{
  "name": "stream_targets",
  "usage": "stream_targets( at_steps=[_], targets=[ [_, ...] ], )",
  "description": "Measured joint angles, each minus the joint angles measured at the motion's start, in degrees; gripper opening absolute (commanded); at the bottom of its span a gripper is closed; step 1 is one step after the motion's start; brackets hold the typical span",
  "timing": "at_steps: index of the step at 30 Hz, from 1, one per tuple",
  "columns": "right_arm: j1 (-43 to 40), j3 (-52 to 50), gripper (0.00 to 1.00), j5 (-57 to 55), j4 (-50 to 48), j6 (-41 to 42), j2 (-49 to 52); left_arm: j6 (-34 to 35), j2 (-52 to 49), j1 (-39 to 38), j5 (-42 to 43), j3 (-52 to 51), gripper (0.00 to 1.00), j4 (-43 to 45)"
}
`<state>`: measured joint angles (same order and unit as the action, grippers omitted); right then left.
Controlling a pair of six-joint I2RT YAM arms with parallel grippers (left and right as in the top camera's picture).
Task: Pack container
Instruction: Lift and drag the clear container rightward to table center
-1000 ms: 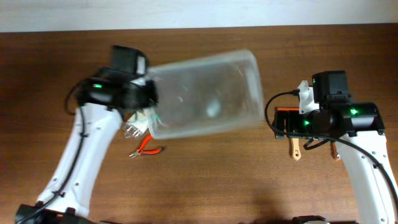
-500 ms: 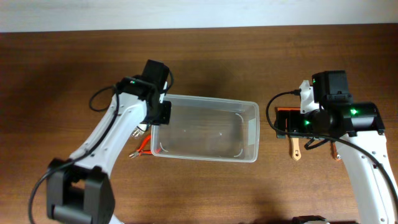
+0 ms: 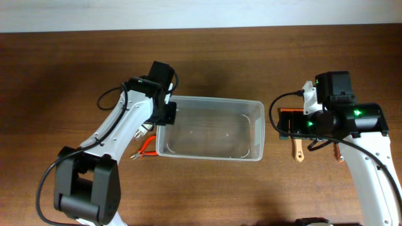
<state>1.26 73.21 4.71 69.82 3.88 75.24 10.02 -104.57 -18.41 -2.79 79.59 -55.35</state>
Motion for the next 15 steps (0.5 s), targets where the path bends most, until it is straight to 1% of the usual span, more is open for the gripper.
stream_targets(
  at_steps=[15],
  targets=[
    [0.0, 0.0, 0.99, 0.02, 0.26, -0.02, 0.0, 0.02, -0.35, 0.0, 0.0, -0.81, 0.02, 1.66]
  ],
)
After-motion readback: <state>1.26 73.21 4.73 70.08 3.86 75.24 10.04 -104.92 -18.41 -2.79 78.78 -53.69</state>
